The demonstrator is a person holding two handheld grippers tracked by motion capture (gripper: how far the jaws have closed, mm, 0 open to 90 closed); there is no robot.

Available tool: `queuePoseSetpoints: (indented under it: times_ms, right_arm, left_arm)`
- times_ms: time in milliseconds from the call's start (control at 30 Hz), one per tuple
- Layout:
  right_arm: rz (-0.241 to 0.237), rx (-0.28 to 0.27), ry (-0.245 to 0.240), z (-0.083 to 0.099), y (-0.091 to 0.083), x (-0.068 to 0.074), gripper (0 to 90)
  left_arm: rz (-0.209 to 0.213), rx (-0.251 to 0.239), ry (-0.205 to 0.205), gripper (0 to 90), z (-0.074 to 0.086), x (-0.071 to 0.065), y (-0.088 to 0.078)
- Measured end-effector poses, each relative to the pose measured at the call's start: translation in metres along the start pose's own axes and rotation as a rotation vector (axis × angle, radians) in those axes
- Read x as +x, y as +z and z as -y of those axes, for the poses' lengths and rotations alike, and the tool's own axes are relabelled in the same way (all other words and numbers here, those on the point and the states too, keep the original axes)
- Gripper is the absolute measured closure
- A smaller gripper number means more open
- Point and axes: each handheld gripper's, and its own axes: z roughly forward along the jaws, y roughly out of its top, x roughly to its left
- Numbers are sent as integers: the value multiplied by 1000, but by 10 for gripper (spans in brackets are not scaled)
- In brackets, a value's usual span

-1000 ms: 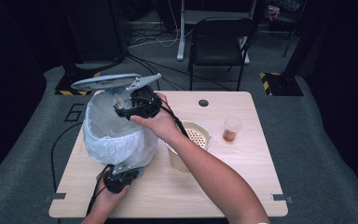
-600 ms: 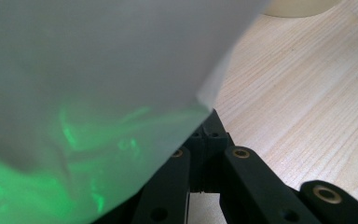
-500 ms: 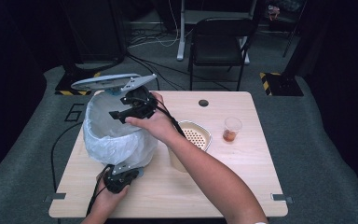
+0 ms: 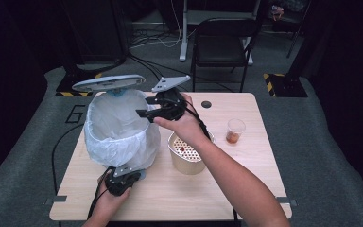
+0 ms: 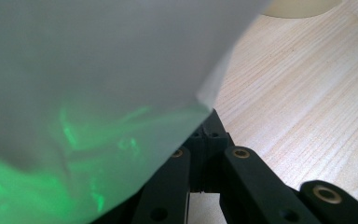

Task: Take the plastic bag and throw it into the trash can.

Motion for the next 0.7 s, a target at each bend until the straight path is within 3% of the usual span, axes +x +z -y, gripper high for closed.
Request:
queuePoseSetpoints:
  times_ms: [133, 167, 467, 700]
  right_arm:
    - [28, 12, 9, 12, -10, -9, 467]
    - [40, 14, 7, 15, -12, -11, 470]
    - [105, 28, 52, 43, -23, -32, 498]
    - [170, 69, 83, 70, -25, -53, 518]
  left_arm:
    - [4, -11, -3, 900, 1, 0, 1]
    - [8, -30, -26, 900, 1, -1, 2]
    - [9, -29, -24, 900, 1, -1, 2]
    - [9, -29, -23, 900, 1, -1, 2]
